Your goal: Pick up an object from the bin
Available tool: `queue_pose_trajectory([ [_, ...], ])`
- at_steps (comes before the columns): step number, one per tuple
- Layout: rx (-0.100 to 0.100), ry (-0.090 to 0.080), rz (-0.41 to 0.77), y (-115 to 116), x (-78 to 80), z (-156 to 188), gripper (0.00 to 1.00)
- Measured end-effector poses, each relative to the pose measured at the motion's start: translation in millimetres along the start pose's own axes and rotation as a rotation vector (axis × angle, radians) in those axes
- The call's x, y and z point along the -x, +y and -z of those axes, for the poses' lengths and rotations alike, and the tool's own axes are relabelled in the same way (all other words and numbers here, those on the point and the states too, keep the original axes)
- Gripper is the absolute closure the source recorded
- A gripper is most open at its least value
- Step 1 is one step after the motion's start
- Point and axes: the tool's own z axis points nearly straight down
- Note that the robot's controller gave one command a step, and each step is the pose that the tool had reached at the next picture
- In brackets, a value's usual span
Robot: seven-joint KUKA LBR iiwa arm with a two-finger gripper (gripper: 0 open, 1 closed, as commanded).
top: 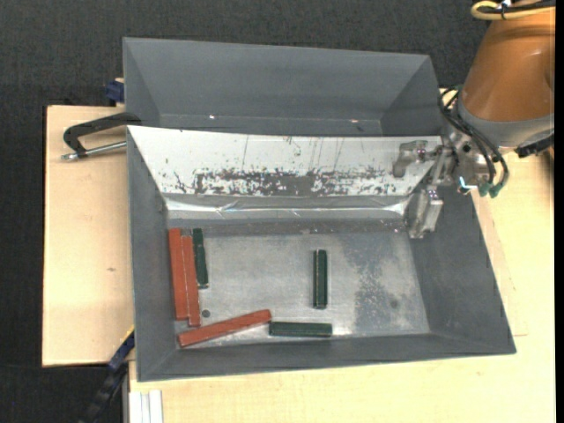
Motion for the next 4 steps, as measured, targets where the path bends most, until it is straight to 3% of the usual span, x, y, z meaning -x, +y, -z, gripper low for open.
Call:
queue_pose_trajectory([
  [1,-0.001,-0.008,0.002,1,1.6,5,1.0],
  [2,-0.001,-0.008,0.002,1,1.6,5,1.0],
  [3,0.0,-0.007,-0.01,22,-25.3,-73,0.0],
  [4,-0.001,-0.008,-0.009,21,-25.0,-73,0.0],
])
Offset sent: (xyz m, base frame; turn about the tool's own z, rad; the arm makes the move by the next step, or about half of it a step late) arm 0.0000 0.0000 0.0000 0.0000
